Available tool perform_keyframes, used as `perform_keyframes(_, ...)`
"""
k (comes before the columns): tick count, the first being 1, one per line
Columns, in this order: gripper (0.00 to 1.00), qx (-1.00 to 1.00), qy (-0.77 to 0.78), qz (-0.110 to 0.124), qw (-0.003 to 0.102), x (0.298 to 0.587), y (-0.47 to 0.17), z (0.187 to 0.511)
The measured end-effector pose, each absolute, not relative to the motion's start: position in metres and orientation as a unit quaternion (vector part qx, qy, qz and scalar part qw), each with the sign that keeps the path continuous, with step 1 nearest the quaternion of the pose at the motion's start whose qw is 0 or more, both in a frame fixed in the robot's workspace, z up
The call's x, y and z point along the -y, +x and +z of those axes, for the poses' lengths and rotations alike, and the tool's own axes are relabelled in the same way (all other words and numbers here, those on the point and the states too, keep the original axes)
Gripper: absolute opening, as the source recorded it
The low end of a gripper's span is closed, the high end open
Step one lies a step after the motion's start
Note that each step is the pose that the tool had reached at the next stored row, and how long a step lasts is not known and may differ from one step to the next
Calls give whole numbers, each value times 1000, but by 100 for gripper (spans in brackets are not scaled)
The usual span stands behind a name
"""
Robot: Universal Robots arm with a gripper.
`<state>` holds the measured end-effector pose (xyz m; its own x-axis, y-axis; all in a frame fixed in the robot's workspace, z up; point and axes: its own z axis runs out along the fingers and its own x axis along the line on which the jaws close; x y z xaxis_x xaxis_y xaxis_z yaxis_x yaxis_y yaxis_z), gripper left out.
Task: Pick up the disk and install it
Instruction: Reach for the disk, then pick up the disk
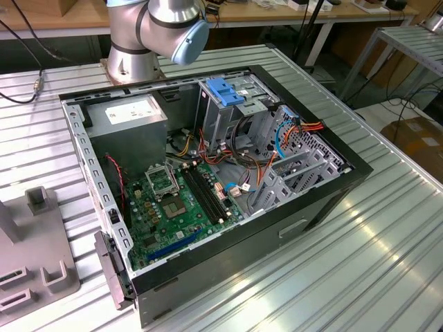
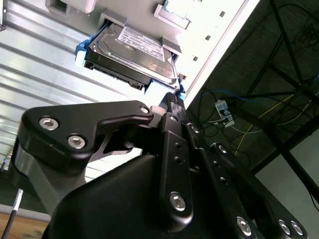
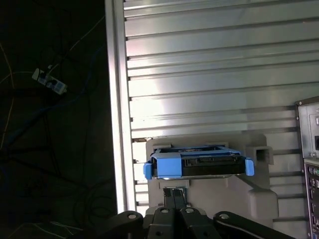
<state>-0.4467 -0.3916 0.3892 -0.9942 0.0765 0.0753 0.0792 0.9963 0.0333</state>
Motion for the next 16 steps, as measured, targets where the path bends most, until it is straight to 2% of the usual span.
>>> perform_keyframes(11,10,999,-32,-18,37,392,-447,389)
perform_keyframes(16,10,998,52,-15,39,392,-447,389)
